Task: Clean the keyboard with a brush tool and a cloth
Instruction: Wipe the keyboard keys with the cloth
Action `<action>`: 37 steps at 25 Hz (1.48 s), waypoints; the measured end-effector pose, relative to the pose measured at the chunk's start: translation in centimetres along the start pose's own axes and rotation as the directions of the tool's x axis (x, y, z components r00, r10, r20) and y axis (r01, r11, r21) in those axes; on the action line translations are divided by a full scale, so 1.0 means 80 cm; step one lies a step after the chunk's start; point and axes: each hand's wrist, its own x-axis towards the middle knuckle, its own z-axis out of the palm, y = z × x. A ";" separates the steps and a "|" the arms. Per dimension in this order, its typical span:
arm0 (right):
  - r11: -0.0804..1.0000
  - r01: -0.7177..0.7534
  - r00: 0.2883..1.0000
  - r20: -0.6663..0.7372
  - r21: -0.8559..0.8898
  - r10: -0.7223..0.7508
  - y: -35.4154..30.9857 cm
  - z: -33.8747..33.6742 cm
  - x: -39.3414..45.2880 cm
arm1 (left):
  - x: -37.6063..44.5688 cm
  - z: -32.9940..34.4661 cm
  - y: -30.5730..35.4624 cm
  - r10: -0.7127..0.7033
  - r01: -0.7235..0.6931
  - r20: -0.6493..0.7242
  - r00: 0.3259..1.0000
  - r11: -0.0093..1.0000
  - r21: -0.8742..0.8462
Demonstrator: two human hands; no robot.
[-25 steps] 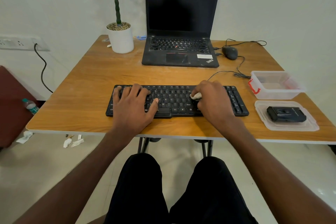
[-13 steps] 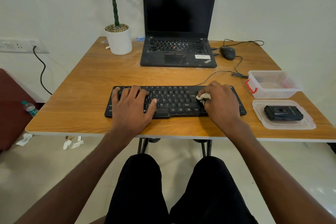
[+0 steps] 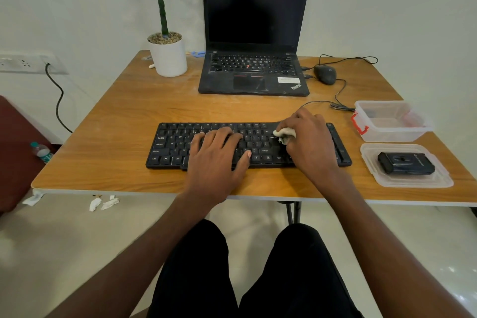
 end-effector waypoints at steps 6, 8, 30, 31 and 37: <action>0.990 0.142 0.974 0.175 0.016 -0.142 -0.014 -0.004 0.002 | -0.001 0.000 0.002 -0.014 0.014 0.003 1.000 1.000 0.000; 0.987 0.159 0.947 0.282 0.014 -0.156 -0.001 -0.022 0.010 | 0.000 0.000 0.003 -0.023 0.023 0.009 1.000 1.000 0.002; 0.991 -0.118 0.990 0.081 0.057 0.113 0.044 -0.047 0.016 | 0.007 -0.002 0.015 -0.023 0.021 0.032 0.999 0.999 0.045; 0.993 -0.094 0.991 0.103 0.076 0.086 0.038 -0.046 0.015 | 0.011 -0.001 0.021 -0.028 0.027 0.026 0.999 0.999 0.031; 1.000 0.019 0.984 0.178 -0.017 -0.015 0.033 -0.030 0.009 | 0.013 0.012 0.038 0.014 -0.014 0.030 0.999 1.000 0.001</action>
